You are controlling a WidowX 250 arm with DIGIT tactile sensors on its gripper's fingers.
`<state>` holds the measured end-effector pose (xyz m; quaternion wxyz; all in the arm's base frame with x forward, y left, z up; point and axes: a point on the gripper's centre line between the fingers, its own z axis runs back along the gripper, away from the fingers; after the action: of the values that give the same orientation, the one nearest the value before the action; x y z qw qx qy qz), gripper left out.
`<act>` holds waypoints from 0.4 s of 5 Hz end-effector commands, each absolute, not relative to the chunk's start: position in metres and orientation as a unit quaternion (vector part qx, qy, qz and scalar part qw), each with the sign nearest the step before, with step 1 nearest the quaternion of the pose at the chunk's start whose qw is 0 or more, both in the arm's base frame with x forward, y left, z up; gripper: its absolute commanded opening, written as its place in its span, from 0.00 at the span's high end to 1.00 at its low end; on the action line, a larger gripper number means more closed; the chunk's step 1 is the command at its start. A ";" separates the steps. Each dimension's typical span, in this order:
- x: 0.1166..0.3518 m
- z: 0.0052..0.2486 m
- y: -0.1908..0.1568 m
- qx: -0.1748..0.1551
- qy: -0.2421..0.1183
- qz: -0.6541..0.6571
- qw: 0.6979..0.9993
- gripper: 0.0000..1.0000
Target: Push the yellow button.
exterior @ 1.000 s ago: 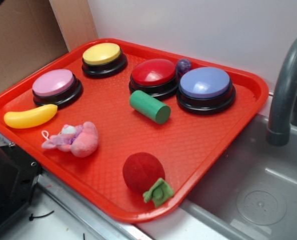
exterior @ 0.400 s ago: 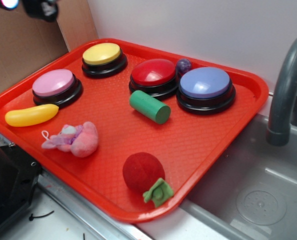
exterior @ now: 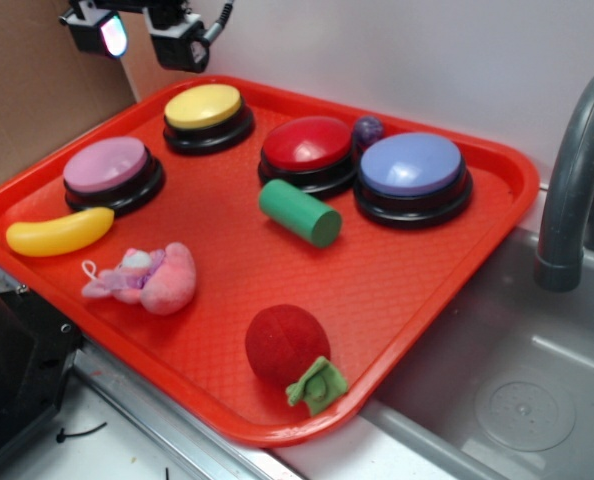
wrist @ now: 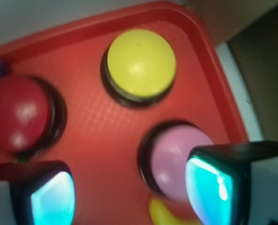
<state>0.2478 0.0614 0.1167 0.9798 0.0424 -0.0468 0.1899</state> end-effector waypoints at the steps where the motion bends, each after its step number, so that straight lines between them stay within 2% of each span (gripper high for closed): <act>1: 0.276 0.087 0.091 0.032 -0.072 0.211 0.974 0.00; 2: 0.280 0.080 0.100 0.033 -0.077 0.206 0.975 0.00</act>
<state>0.2706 0.0886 0.0638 0.9781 0.0292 -0.0464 0.2010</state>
